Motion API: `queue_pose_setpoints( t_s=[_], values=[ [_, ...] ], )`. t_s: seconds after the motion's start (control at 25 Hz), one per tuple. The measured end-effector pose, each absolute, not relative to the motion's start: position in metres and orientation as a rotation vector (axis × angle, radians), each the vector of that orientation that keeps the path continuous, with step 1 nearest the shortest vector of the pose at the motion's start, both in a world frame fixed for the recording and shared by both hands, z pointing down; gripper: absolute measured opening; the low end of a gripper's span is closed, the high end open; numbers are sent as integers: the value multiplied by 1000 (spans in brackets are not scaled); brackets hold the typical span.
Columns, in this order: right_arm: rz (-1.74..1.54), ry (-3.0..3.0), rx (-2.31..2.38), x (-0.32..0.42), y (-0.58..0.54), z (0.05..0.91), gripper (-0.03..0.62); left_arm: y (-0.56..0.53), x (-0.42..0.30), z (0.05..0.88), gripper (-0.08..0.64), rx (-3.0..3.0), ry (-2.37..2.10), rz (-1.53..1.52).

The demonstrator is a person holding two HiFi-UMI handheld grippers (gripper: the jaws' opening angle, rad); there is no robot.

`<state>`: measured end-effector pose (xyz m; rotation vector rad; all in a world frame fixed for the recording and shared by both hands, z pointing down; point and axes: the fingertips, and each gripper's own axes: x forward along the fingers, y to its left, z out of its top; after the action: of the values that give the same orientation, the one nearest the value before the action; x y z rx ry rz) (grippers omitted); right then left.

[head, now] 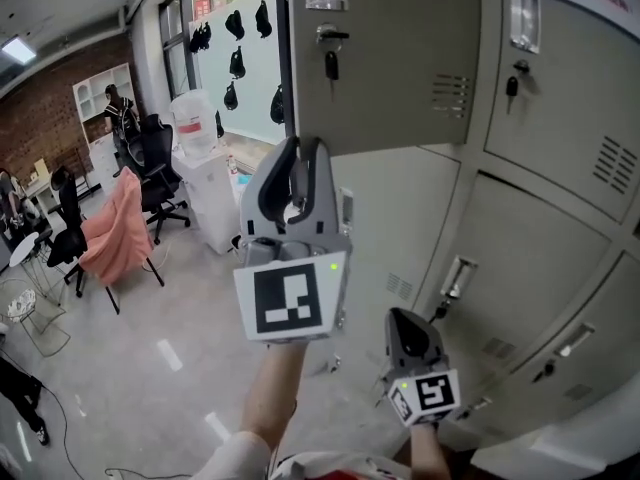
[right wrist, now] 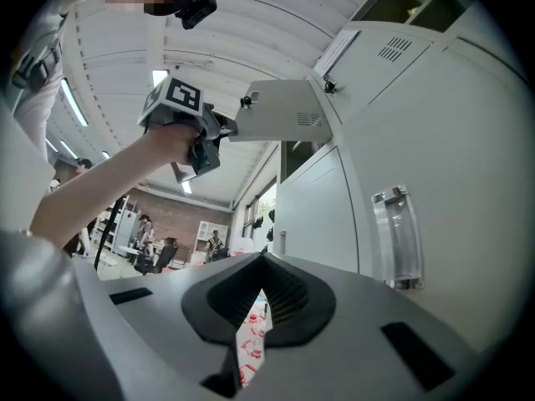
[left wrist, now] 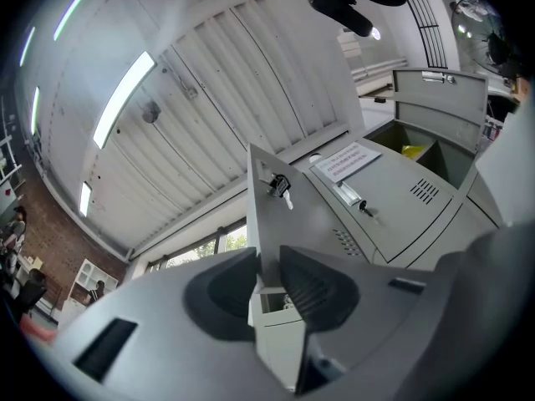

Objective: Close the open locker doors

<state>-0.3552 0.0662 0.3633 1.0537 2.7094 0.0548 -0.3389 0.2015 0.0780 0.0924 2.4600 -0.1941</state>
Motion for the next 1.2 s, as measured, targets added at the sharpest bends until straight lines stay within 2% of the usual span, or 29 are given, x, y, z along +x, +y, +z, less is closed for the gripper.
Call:
queue_pose_setpoints(
  t_s=[0.52,1.2],
  values=[
    [64,2648,1346,-348,80,378,6,197,-359,71,74,155,2466,-274],
    [108,2627,1421,-399,142,376,5,232,-441,66,74,45,2486,-181]
  ],
)
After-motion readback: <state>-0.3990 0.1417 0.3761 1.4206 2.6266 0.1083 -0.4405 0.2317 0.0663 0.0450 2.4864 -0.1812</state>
